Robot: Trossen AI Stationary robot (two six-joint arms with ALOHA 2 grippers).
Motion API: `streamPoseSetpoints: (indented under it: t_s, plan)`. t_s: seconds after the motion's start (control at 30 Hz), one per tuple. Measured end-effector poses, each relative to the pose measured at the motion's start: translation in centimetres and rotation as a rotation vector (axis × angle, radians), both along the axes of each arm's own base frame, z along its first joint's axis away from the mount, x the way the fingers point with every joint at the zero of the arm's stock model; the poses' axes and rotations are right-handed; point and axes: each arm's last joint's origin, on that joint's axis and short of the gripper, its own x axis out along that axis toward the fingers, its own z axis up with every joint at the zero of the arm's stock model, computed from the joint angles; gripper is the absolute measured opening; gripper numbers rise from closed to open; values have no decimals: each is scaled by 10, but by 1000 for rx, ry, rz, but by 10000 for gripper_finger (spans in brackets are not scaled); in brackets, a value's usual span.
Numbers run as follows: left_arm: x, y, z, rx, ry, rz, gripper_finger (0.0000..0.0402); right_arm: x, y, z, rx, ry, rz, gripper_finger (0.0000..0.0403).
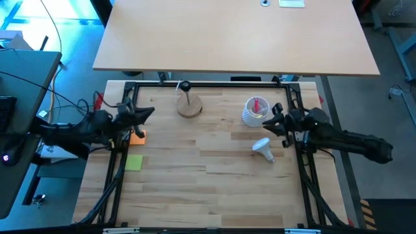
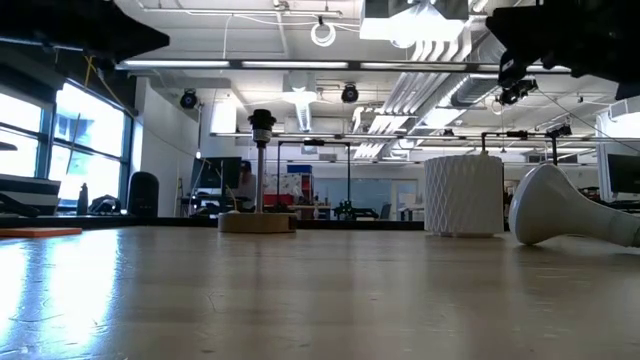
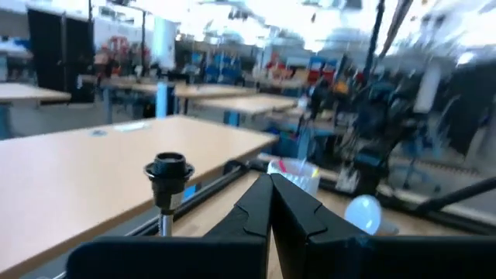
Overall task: Screw lightbulb
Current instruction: Return to Home Position
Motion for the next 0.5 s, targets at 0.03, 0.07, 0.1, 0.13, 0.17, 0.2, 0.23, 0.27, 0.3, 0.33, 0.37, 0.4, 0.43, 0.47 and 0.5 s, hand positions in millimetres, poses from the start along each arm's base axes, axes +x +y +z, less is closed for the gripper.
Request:
streamPoseSetpoints:
  t_s: [0.03,0.07,0.1,0.13,0.17,0.2,0.23,0.27,0.3,0.33,0.37,0.4,0.43,0.47,0.5]
  plan:
    - [-5,0,-3,2,-25,-13,0,-2,1,-2,5,-2,8,55]
    - [-8,-1,-7,4,-50,-34,0,-5,2,-5,10,-2,16,49]
    - [-11,-2,-11,7,-68,-57,0,-6,4,-7,15,-7,23,44]
    - [-13,-2,-15,11,-82,-75,0,-8,5,-9,17,-16,21,39]
    - [-13,-3,-19,13,-94,-90,0,-9,6,-13,24,-19,15,34]
    - [-11,-3,-22,21,-98,-104,0,-10,7,-16,26,-20,15,30]
    - [-9,-4,-27,24,-80,-120,0,-11,8,-19,25,-21,21,27]
    - [-6,-5,-32,26,-60,-150,0,-11,9,-23,26,-18,30,24]
    - [-2,-6,-35,26,-58,-191,0,-11,10,-26,28,-15,39,23]
    - [1,-7,-40,18,-59,-229,0,-11,11,-29,29,-10,45,21]
    - [4,-8,-45,6,-59,-259,0,-11,11,-32,34,9,51,21]
    - [6,-8,-49,-1,-65,-285,0,-11,12,-33,37,21,57,21]
    - [8,-9,-53,-3,-69,-308,0,-10,13,-36,42,44,68,21]
    - [9,-9,-58,-5,-71,-326,0,-10,13,-37,44,58,77,21]
    - [10,-10,-63,-7,-71,-335,0,-9,14,-38,45,69,85,21]
